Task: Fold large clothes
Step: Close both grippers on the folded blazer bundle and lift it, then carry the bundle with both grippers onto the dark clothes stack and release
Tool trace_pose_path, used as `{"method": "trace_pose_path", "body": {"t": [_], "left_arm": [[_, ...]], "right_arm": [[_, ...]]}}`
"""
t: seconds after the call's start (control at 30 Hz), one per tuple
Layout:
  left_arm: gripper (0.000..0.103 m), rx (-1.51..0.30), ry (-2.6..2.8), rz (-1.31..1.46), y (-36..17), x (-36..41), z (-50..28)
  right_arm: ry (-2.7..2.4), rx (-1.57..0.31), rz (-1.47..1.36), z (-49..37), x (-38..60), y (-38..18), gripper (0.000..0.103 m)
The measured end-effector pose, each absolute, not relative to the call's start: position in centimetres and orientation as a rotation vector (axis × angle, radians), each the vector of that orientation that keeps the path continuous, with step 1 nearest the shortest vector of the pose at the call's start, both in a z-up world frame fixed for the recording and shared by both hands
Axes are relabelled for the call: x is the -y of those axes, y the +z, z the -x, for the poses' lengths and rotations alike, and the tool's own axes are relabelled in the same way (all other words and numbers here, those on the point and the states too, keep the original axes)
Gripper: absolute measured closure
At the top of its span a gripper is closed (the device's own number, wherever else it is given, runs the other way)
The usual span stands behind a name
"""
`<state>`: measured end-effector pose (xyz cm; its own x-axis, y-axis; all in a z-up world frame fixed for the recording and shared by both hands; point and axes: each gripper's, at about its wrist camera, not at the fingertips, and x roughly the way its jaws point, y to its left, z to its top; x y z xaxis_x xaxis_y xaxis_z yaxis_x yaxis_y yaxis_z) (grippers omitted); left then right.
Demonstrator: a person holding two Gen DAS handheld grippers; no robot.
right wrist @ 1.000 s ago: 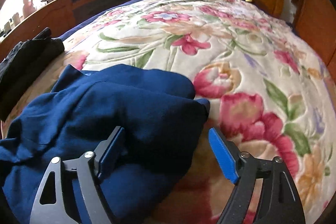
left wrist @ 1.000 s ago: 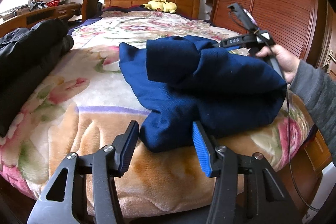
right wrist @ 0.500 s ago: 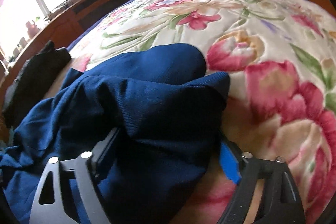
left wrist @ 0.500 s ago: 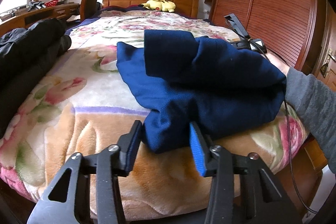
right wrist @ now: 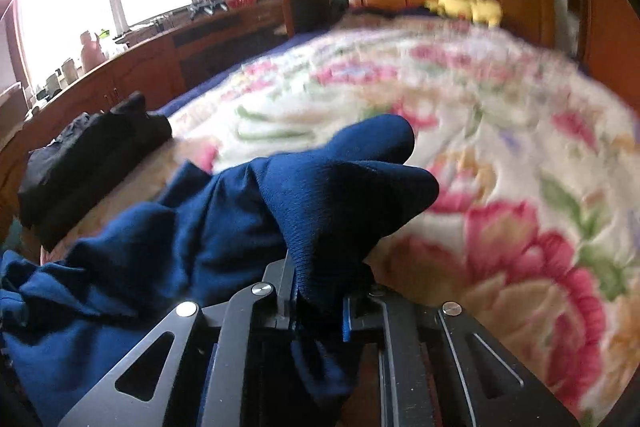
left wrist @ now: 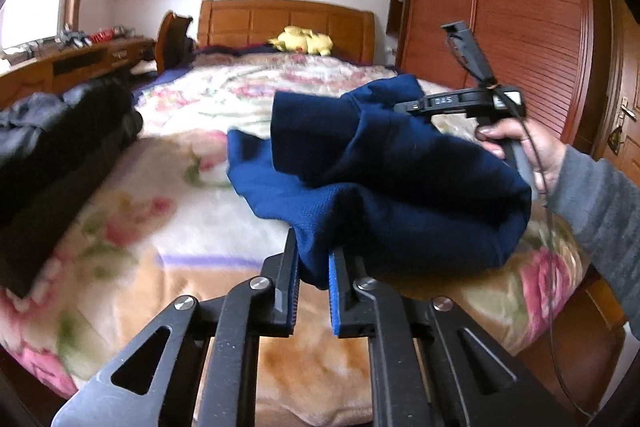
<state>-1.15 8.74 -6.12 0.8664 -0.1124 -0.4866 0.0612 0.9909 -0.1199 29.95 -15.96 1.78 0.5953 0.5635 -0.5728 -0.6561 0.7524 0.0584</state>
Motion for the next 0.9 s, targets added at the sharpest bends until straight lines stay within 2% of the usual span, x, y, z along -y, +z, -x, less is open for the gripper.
{"method": "trace_pose_path", "body": {"t": [0.23,0.47,0.7,0.9], "left_arm": [[0.092,-0.434,-0.033,0.117,-3.5,-13.0,0.9],[0.092,-0.344,0.001,0.082,1.2,-18.5,0.8],[0.092,-0.274,0.122,0.045,5.7,-27.4,1.2],[0.092,-0.25,0.279,0.017,7.4,-35.9,2.1]], "right_arm": [[0.685,-0.479,0.225,-26.3,14.3,5.8,0.089],[0.691,-0.4,0.294,-24.1,10.7,9.5,0.09],[0.74,-0.317,0.344,-22.8,2.8,13.9,0.09],[0.809,-0.236,0.391,-21.5,-6.6,15.8,0.09]]}}
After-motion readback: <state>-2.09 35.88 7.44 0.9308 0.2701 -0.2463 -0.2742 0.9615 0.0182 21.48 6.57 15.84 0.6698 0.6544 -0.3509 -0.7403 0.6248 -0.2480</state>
